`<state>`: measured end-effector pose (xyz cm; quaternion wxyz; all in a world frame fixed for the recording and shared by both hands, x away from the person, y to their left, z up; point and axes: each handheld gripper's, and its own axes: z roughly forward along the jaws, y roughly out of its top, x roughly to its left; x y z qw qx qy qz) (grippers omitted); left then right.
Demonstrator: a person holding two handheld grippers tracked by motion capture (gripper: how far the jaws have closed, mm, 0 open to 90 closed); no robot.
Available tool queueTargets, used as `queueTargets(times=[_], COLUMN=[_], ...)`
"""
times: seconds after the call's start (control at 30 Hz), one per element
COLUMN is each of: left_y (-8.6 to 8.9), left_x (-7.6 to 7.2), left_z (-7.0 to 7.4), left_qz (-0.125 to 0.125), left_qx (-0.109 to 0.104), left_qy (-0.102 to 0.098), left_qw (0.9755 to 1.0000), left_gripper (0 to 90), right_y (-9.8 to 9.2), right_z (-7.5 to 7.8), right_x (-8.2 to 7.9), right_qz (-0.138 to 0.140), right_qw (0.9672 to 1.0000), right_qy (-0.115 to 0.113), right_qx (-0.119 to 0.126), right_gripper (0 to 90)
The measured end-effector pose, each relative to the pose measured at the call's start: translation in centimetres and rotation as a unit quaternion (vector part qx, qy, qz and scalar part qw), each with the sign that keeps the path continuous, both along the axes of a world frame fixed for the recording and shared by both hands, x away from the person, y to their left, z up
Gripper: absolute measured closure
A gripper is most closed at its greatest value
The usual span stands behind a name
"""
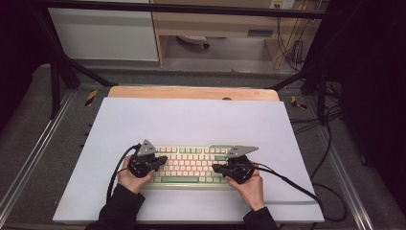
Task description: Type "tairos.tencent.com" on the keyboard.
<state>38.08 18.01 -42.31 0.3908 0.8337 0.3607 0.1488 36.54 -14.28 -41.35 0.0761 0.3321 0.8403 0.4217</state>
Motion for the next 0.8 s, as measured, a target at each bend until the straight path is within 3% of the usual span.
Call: queueTargets(times=[0.8], left_y=[-0.09], left_x=[0.13], left_z=[-0.62], left_qz=[-0.003], left_qx=[0.005], left_qy=[0.004], left_qw=[1.0], left_gripper=[89.8], right_y=[-0.07], right_z=[0.07], right_x=[-0.01], right_qz=[0.001], right_qw=[1.0], right_qy=[-0.002], right_qx=[0.0], right_gripper=[90.0])
